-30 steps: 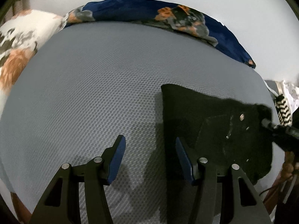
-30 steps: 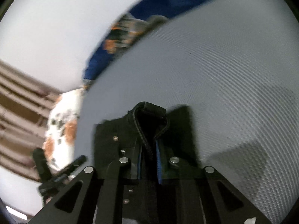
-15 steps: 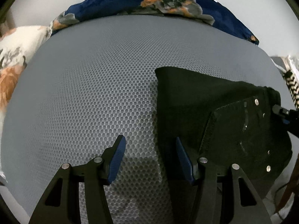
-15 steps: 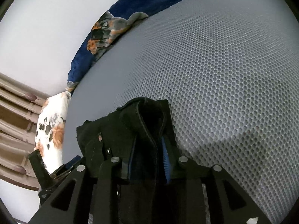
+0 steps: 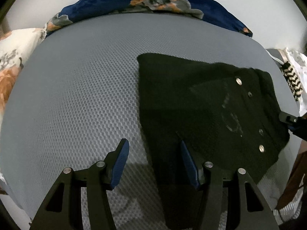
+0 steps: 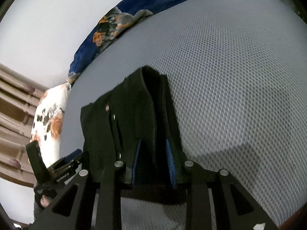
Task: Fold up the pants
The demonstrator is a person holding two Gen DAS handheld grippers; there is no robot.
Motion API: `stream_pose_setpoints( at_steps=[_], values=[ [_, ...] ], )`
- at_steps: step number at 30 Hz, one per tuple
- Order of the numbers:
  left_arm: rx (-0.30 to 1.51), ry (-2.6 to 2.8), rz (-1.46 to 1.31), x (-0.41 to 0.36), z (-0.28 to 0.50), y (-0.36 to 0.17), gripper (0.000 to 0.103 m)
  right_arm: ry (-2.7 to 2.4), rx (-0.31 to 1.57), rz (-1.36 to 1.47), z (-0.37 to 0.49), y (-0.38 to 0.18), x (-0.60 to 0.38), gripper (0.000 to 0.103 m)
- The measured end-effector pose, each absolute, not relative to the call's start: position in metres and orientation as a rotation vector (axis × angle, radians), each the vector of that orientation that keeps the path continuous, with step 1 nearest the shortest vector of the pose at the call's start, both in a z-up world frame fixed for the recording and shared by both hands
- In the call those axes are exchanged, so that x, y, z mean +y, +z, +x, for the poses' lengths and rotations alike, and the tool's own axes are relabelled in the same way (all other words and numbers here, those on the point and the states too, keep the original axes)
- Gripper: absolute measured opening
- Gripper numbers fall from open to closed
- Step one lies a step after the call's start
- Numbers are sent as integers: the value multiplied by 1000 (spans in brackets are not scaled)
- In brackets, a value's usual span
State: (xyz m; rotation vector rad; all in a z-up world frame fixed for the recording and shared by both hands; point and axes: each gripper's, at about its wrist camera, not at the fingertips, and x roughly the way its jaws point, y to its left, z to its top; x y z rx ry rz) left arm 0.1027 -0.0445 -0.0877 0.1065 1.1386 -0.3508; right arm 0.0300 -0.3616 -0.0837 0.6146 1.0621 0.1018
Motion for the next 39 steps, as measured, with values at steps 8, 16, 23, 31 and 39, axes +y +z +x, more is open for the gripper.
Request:
stream_pose_setpoints(
  at_steps=[8,16,23,31,39],
  values=[
    [1133,-380,120,-49,82,-86,57,116,1069,601,11,-83,-353,25],
    [1131,-391,115,-49,71,-84,57,90,1052,534,2,-76,-342,13],
    [1136,-396,117,-46,67,-83,57,63,1030,513,-10,-65,-336,11],
    [1171,-404,103,-46,70,-96,59,35,1087,541,-12,-90,-343,10],
    [1185,-406,56,-44,77,-100,68,47,1099,557,-9,-91,-346,14]
  ],
)
